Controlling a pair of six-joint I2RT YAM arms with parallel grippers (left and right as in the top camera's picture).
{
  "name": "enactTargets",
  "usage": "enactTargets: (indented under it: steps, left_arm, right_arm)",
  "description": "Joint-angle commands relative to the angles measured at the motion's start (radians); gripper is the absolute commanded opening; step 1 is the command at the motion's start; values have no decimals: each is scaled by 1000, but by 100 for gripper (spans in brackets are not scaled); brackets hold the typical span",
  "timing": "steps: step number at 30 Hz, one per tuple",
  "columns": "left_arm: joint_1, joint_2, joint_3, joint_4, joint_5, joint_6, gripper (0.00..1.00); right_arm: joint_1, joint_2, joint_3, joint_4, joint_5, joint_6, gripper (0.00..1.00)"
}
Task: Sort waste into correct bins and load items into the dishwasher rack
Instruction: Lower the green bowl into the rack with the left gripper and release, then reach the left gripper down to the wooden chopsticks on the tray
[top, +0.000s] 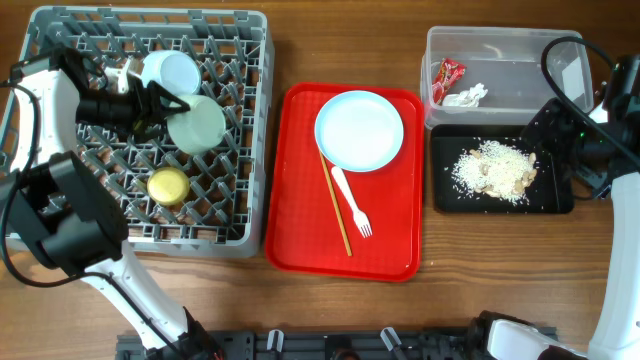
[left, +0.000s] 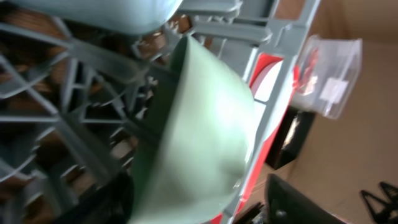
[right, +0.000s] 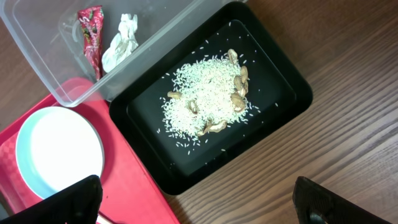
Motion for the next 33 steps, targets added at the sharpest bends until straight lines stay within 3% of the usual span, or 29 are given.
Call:
enactTargets:
  steps: [1, 3, 18, 22, 27, 33]
  left_arm:
    - [27, 10, -5, -9, -47, 3, 88]
    - [38, 0, -5, -9, -39, 3, 100]
    - [64, -296, -1, 40, -114, -48, 100]
    - [-14, -380, -1, 38, -230, -114, 100]
    - [-210, -437, -1, 32, -445, -361, 100]
    - [-401, -432, -1, 52, -440, -372, 100]
  right_arm:
    - [-3, 11, 3, -4, -16, -11, 98]
    - [-3, 11, 3, -3, -16, -13, 99]
    - [-3, 11, 3, -4, -16, -14, 99]
    - [-3, 11, 3, -3, -16, -14, 100]
    - [-3, 11, 3, -2, -41, -93, 100]
    - [-2, 11, 3, 7, -123, -232, 100]
